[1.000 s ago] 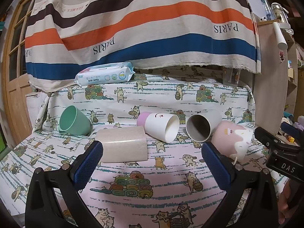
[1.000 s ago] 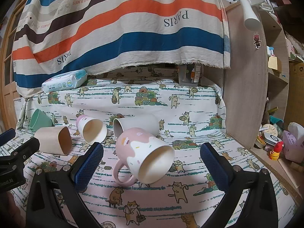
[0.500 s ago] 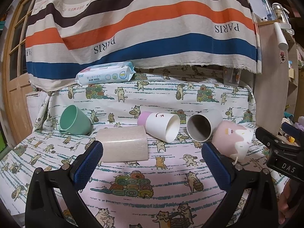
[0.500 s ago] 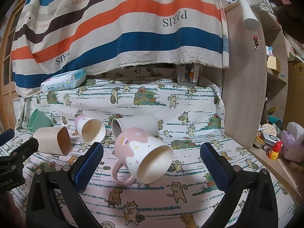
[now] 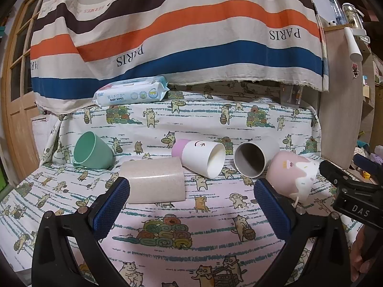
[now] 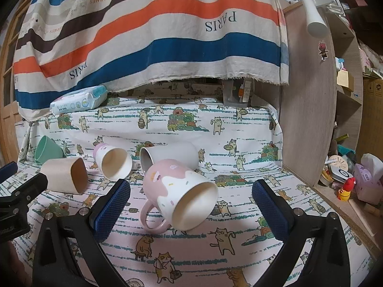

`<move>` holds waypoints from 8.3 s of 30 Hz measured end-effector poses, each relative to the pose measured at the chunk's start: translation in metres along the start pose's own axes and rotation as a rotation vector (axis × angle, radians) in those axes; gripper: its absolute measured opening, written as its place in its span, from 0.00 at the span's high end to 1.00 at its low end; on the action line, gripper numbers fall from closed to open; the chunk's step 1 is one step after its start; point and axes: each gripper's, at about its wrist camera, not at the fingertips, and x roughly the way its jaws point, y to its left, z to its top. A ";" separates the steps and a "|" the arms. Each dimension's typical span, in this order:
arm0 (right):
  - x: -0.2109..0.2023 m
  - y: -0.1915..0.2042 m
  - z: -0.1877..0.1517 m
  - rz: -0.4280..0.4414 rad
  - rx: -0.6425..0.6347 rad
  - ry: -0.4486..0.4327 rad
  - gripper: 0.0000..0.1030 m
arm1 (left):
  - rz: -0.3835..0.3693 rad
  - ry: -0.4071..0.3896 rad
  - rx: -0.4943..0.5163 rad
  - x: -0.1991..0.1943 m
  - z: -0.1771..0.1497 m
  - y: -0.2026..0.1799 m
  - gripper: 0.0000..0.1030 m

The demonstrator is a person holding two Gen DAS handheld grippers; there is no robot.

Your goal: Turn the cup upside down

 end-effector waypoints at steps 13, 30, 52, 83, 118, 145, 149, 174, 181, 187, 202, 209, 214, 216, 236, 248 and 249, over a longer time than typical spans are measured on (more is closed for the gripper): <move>-0.005 0.000 0.001 0.021 -0.013 -0.004 0.00 | 0.031 -0.001 -0.008 -0.001 -0.001 -0.001 0.00; -0.018 0.005 0.001 0.031 -0.041 -0.013 0.00 | 0.046 -0.022 -0.024 -0.006 -0.001 0.004 0.00; -0.023 -0.013 0.021 0.064 -0.044 0.005 0.00 | 0.060 -0.013 -0.018 -0.005 -0.001 0.003 0.00; 0.082 0.013 0.053 0.214 -0.310 0.479 0.56 | 0.052 -0.015 -0.018 -0.007 -0.001 0.006 0.00; 0.134 0.023 0.026 0.393 -0.223 0.665 0.19 | 0.066 0.038 -0.021 0.004 -0.002 0.005 0.00; 0.099 0.033 -0.002 0.236 0.170 0.635 0.18 | 0.085 -0.001 -0.031 -0.004 -0.001 0.007 0.00; 0.097 0.030 -0.003 0.220 0.158 0.605 0.18 | 0.085 0.002 -0.030 -0.004 -0.001 0.006 0.00; 0.042 -0.051 0.013 0.054 -0.008 0.088 0.46 | 0.043 0.006 -0.021 -0.002 -0.002 0.007 0.00; 0.021 -0.060 0.012 -0.018 0.034 -0.034 0.40 | 0.036 0.081 -0.028 0.009 -0.001 0.001 0.00; 0.018 -0.060 0.011 -0.048 0.033 -0.022 0.32 | -0.171 0.289 -0.102 0.029 0.026 -0.027 0.00; 0.013 -0.059 0.009 -0.065 0.028 -0.027 0.32 | -0.293 0.740 -0.276 0.115 0.039 -0.074 0.19; 0.013 -0.058 0.009 -0.065 0.028 -0.027 0.27 | -0.308 0.819 -0.382 0.138 0.022 -0.076 0.17; 0.014 -0.059 0.009 -0.064 0.027 -0.025 0.27 | -0.310 0.847 -0.396 0.151 0.014 -0.077 0.13; 0.013 -0.058 0.009 -0.065 0.028 -0.026 0.27 | -0.317 0.865 -0.408 0.157 0.010 -0.077 0.14; 0.014 -0.058 0.008 -0.066 0.027 -0.024 0.24 | -0.139 0.472 0.021 0.088 0.058 -0.079 0.20; 0.014 -0.058 0.009 -0.066 0.027 -0.023 0.24 | -0.113 0.447 0.080 0.085 0.059 -0.087 0.49; 0.014 -0.058 0.009 -0.066 0.027 -0.023 0.24 | -0.127 0.455 0.080 0.085 0.061 -0.087 0.49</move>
